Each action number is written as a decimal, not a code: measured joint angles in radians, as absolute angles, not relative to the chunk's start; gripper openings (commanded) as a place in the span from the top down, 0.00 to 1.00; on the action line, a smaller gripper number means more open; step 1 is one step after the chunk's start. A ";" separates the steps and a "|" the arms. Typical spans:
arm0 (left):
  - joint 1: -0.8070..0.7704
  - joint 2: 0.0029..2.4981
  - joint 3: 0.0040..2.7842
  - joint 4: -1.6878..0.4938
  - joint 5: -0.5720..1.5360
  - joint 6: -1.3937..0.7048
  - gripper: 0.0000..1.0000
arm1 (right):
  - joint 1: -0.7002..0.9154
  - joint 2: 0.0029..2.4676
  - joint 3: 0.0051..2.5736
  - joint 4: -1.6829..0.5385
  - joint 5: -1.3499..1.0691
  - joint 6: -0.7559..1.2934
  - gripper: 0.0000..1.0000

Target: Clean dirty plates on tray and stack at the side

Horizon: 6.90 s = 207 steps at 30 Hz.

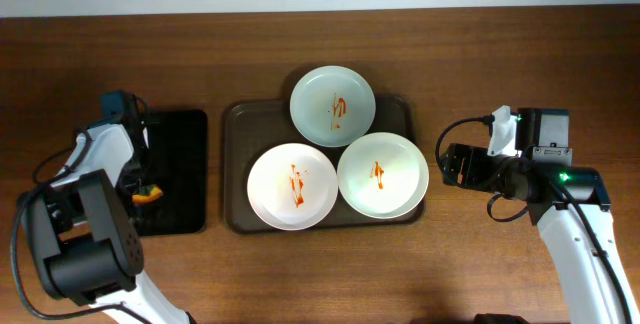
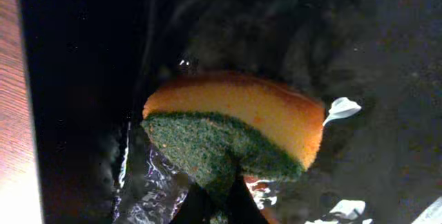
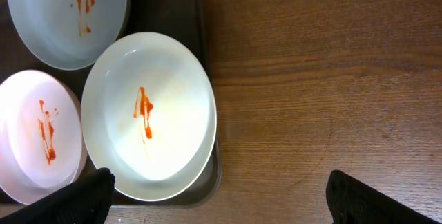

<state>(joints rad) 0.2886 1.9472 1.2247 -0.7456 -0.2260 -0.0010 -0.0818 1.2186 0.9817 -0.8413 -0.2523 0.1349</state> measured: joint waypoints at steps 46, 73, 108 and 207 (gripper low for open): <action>0.073 1.666 1.237 -0.661 -0.057 0.062 1.00 | -0.082 1.219 0.982 -0.841 -0.252 0.134 0.02; 0.073 1.442 1.237 -0.468 -0.087 -0.015 1.00 | -0.082 1.219 0.982 -0.842 -0.252 0.135 0.02; 0.002 1.710 1.237 -0.636 0.178 -0.023 1.00 | -0.082 1.599 0.984 -0.694 -0.356 0.139 0.76; -0.717 2.040 1.250 -0.251 0.250 -0.748 1.00 | 0.049 1.737 0.984 -0.638 -0.328 0.256 0.95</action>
